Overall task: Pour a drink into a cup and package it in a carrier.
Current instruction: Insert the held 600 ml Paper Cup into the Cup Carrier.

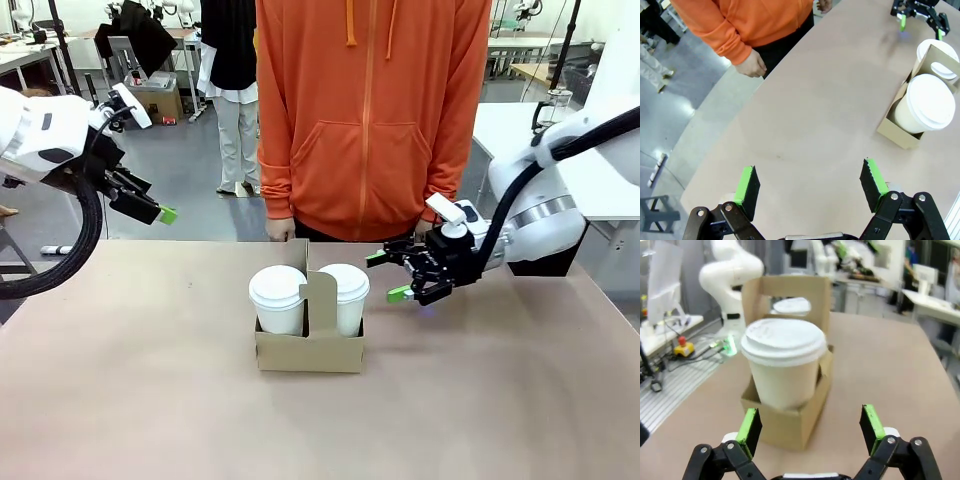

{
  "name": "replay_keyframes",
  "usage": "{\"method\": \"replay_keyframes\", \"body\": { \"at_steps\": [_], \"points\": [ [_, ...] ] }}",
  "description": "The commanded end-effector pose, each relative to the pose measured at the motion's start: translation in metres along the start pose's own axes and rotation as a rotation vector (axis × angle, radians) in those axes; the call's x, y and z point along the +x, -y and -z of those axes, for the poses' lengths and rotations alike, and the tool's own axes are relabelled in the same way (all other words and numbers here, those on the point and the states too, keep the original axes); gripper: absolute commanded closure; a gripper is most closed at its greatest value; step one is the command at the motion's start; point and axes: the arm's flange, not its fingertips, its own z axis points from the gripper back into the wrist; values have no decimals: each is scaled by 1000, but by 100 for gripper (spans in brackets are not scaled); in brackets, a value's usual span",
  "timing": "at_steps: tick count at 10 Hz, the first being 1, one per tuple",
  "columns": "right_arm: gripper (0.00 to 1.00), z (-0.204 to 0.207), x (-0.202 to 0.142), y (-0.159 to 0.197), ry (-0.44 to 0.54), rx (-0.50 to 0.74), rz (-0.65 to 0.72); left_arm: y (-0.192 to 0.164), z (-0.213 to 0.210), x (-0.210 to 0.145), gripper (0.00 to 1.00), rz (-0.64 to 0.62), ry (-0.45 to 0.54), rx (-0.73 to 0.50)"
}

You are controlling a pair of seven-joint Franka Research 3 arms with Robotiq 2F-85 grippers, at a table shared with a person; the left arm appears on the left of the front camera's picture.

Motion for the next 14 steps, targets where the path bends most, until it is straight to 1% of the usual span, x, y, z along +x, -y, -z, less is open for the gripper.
{"method": "replay_keyframes", "body": {
  "at_steps": [1,2,3,4,5,6,7,8,9,10,11,14],
  "points": [
    [0,-38,26,-29,-110,-156,170,0,1,0,0,-9,1,-5],
    [0,-62,39,-47,-151,-236,258,0,1,0,0,-9,1,-5],
    [0,-86,49,-64,-198,-342,350,0,1,0,0,-9,1,-5],
    [0,-111,54,-81,-230,-478,497,0,1,0,0,-9,1,-5],
    [0,-130,54,-92,-264,-588,556,0,1,0,0,-9,1,-5],
    [0,-138,53,-107,-297,-666,585,0,1,0,0,-9,1,-5],
    [0,-142,51,-119,-306,-718,584,0,1,0,0,-9,1,-5],
    [0,-144,48,-127,-317,-758,575,0,1,0,0,-9,1,-5],
    [0,-142,44,-127,-341,-811,565,0,1,0,0,-9,1,-5],
    [0,-126,39,-110,-293,-755,534,0,1,0,0,-9,1,-5],
    [0,-156,42,-128,-326,-769,565,0,1,0,0,-9,1,-5],
    [0,-156,42,-128,-326,-769,565,0,1,0,0,-9,1,-5]
  ]
}}
